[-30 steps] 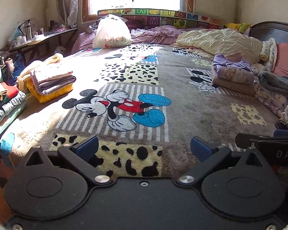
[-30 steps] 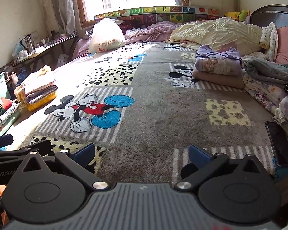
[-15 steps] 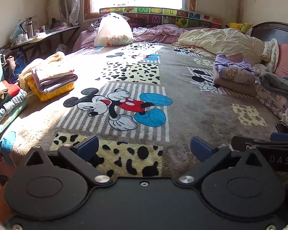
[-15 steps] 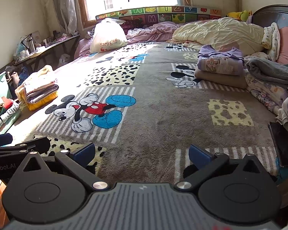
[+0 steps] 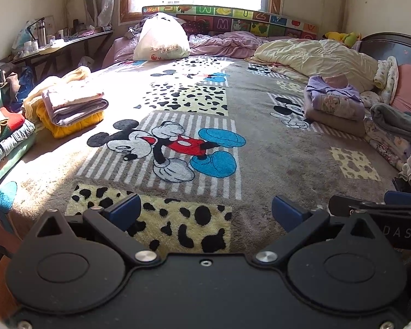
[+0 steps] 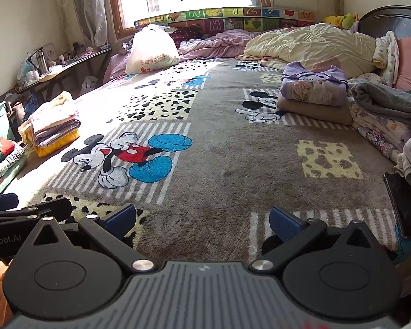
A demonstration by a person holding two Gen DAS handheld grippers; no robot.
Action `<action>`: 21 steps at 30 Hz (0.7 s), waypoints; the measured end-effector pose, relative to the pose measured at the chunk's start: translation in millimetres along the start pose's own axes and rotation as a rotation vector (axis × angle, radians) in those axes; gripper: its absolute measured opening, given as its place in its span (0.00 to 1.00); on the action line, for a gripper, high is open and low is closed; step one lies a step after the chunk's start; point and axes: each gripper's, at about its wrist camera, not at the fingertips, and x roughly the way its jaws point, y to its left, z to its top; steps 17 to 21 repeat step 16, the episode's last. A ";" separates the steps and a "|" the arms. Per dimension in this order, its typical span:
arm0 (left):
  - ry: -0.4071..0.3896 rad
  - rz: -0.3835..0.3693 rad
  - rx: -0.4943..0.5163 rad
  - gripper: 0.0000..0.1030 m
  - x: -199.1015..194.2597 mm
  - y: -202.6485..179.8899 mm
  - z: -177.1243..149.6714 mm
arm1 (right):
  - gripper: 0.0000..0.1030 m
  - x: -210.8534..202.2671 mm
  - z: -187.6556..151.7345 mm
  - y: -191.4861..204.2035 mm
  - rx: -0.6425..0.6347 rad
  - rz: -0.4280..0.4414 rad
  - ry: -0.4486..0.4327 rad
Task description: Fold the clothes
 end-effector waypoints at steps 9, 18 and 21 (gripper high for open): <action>-0.007 -0.001 -0.006 1.00 0.2 2.7 -2.2 | 1.00 2.1 0.0 2.6 -0.013 -0.001 0.002; -0.016 -0.003 -0.014 1.00 -0.8 6.5 -3.1 | 1.00 3.3 -1.3 5.5 -0.017 0.005 0.008; -0.016 -0.003 -0.014 1.00 -0.8 6.5 -3.1 | 1.00 3.3 -1.3 5.5 -0.017 0.005 0.008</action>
